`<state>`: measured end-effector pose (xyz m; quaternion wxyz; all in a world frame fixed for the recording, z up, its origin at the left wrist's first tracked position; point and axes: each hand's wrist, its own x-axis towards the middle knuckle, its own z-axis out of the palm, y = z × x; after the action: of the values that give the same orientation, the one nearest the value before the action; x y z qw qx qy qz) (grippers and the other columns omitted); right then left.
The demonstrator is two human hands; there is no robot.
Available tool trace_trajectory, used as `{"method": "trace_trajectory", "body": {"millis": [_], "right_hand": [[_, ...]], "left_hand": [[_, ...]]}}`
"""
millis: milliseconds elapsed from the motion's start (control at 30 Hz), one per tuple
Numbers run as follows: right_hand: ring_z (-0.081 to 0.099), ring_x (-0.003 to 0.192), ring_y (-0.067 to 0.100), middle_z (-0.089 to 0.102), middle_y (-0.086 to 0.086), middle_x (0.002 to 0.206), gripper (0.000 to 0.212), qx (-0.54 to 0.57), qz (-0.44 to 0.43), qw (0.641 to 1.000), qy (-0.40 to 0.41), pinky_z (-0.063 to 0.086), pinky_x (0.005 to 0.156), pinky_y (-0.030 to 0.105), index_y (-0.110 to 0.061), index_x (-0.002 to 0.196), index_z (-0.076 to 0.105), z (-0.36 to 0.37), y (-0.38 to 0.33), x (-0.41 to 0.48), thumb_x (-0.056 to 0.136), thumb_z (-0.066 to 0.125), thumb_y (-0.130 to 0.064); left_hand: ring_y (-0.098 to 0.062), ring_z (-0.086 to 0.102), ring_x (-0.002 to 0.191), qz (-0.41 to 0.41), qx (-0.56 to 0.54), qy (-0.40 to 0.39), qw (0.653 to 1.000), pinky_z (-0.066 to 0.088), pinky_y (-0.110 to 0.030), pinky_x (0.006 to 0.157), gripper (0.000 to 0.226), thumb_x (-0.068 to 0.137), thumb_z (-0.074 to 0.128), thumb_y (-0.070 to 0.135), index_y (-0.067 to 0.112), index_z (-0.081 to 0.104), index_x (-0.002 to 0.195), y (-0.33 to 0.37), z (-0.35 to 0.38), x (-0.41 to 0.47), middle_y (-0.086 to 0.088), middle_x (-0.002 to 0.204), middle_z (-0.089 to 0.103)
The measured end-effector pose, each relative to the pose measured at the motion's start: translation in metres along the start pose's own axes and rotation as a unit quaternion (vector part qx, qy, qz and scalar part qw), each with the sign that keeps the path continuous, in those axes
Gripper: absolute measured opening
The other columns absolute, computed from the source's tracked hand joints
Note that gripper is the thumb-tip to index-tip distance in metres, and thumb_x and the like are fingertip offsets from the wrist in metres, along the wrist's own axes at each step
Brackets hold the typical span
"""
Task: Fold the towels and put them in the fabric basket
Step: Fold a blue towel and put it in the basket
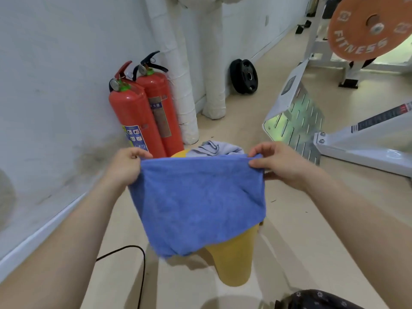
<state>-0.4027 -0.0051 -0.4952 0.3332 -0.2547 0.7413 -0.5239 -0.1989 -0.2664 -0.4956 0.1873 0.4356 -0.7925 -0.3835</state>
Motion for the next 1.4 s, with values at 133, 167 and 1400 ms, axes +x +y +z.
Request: {"method": "trace_trajectory", "body": {"millis": [133,167,1400], "right_hand": [[0.052,0.074,0.019,0.064,0.007,0.082,0.017,-0.030,-0.054,0.997,0.056,0.044,0.069,0.032,-0.019,0.077,0.067,0.013,0.011,0.003,0.081,0.068,-0.003],[0.054,0.074,0.019,0.067,0.008,0.085,0.015,-0.024,-0.068,0.996,0.055,0.046,0.071,0.032,-0.019,0.078,0.069,0.014,0.007,0.003,0.081,0.070,-0.004],[0.064,0.074,0.022,0.068,0.009,0.085,0.042,0.045,-0.166,0.985,-0.029,0.055,0.079,0.034,-0.015,0.103,0.051,0.016,-0.036,-0.011,0.075,0.077,0.001]], "left_hand": [[-0.026,0.063,0.091,0.099,0.201,0.004,0.975,0.052,-0.036,0.076,0.047,0.068,0.043,-0.010,0.030,0.064,0.079,0.001,0.023,-0.007,-0.006,0.098,0.069],[-0.022,0.063,0.095,0.145,0.185,-0.001,0.972,0.051,-0.037,0.083,0.046,0.071,0.048,-0.010,0.030,0.066,0.085,0.010,0.030,-0.011,-0.003,0.100,0.068],[-0.012,0.060,0.071,0.208,-0.098,-0.218,0.948,0.047,-0.035,0.072,0.012,0.085,0.070,0.027,0.015,0.074,0.083,0.107,0.060,-0.040,-0.011,0.077,0.070]]}}
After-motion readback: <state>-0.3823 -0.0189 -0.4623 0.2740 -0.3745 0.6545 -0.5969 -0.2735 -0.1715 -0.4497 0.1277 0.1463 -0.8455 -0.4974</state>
